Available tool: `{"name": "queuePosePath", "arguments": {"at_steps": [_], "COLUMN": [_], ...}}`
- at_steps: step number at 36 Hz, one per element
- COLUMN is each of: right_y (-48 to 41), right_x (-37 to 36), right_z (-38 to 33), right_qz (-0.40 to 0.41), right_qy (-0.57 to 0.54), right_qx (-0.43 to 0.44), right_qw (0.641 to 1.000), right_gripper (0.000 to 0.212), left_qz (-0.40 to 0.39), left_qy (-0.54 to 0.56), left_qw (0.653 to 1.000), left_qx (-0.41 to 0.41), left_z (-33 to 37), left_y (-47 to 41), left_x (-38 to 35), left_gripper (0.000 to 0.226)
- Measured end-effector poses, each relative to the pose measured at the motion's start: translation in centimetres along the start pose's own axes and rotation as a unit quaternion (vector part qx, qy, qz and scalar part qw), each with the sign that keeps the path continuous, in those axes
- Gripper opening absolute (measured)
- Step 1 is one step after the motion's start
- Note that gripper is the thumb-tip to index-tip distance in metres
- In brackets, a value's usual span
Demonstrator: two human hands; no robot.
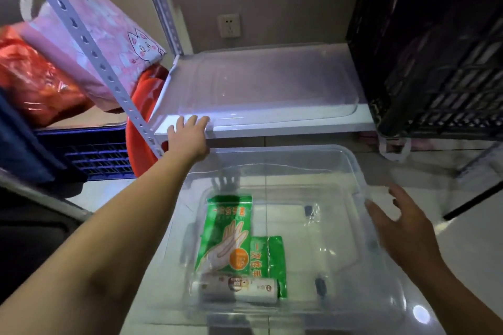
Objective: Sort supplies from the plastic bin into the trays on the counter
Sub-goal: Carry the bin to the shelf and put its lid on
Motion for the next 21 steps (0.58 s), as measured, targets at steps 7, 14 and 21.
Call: {"name": "queuePosePath", "arguments": {"at_steps": [7,14,21], "right_y": [0.8,1.3,2.1], "right_x": [0.5,1.9,3.5], "right_z": [-0.8,-4.2,-10.5], "right_qz": [0.017,0.035,0.018], "right_qy": [-0.001,-0.039,-0.166], "right_qx": [0.038,0.083,0.126], "right_qw": [0.999,0.995,0.978], "right_gripper": [0.056,0.066,0.088], "left_qz": [0.202,0.441,0.593], "left_qy": [0.012,0.056,0.059], "left_qw": [0.976,0.887,0.771], "left_qx": [-0.076,-0.122,-0.225], "left_z": [1.3,0.5,0.7], "left_y": [3.9,11.3,17.4], "left_x": [3.2,16.0,28.3], "left_gripper": [0.02,0.021,0.033]}}
Point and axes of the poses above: each hand's wrist, its own y-axis away from the middle knuckle, its own x-axis out of the back of the hand, z = x × y, the point moved 10 cm from there along -y, towards the middle knuckle, and after that the axes turned 13 degrees about -x, right-handed, at the moved point
